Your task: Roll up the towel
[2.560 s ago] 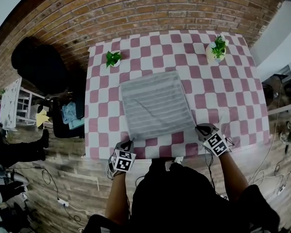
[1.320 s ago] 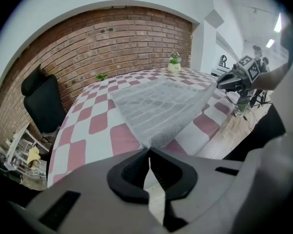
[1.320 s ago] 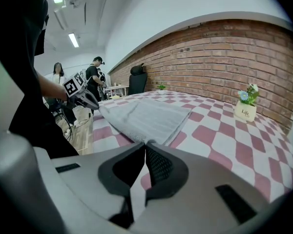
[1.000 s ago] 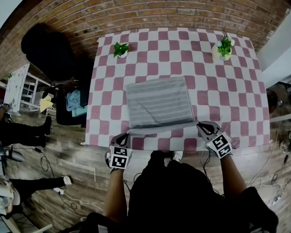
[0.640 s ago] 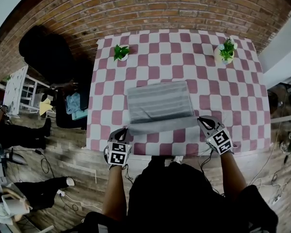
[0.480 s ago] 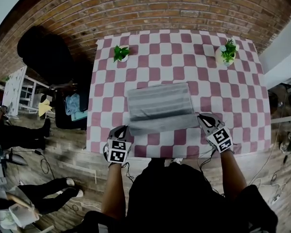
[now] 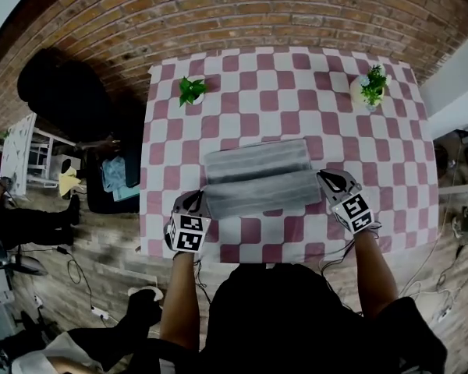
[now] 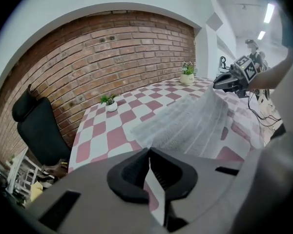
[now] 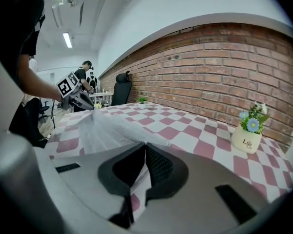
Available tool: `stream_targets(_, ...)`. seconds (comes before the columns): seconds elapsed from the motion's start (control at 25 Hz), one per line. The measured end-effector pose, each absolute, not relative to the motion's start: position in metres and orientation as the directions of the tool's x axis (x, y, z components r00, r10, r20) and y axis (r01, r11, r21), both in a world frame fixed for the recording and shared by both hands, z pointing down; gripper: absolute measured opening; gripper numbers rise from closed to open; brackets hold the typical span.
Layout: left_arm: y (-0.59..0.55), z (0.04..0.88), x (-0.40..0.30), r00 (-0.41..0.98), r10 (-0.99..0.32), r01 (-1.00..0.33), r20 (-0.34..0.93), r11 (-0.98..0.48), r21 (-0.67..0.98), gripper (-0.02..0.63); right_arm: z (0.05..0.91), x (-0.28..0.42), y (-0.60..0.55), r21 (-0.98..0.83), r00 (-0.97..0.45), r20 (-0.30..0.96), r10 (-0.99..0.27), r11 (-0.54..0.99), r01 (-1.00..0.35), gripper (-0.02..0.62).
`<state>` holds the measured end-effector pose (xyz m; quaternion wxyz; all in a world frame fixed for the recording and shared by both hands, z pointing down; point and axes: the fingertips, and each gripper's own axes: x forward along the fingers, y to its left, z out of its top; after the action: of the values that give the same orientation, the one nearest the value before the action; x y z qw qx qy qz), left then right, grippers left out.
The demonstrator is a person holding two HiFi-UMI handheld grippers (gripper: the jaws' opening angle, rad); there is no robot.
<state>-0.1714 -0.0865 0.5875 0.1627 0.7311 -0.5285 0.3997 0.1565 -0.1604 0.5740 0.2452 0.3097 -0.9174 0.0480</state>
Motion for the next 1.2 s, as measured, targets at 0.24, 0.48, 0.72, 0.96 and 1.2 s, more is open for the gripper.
stream_targets(0.24,-0.12,0.592,-0.18,0.133,-0.638,-0.887,0.759,-0.418,-0.195,0.009,0.58,0.149,-0.191,0.051,-0.665,0.474,-0.577,0.772,-0.633,0.006)
stream_targets(0.48,-0.152,0.598,-0.185,0.146,-0.639,-0.881,0.755,-0.432,-0.195,0.009,0.586,0.146,-0.218,0.041,-0.643,0.478,-0.599,0.746,-0.665,0.006)
stream_targets(0.72,-0.177,0.607,-0.194,0.146,-0.631,-0.887,0.762,-0.425,-0.182,0.009,0.597,0.135,-0.247,0.08,-0.643,0.503,-0.578,0.771,-0.631,0.006)
stream_targets(0.96,-0.195,0.619,-0.198,0.152,-0.626,-0.89,0.765,-0.424,-0.17,0.011,0.612,0.128,-0.269,0.105,-0.632,0.533,-0.562,0.786,-0.61,0.006)
stream_targets(1.2,-0.204,0.628,-0.201,0.157,-0.621,-0.892,0.768,-0.422,-0.16,0.012,0.623,0.125,-0.281,0.115,-0.622,0.56,-0.547,0.795,-0.596,0.006)
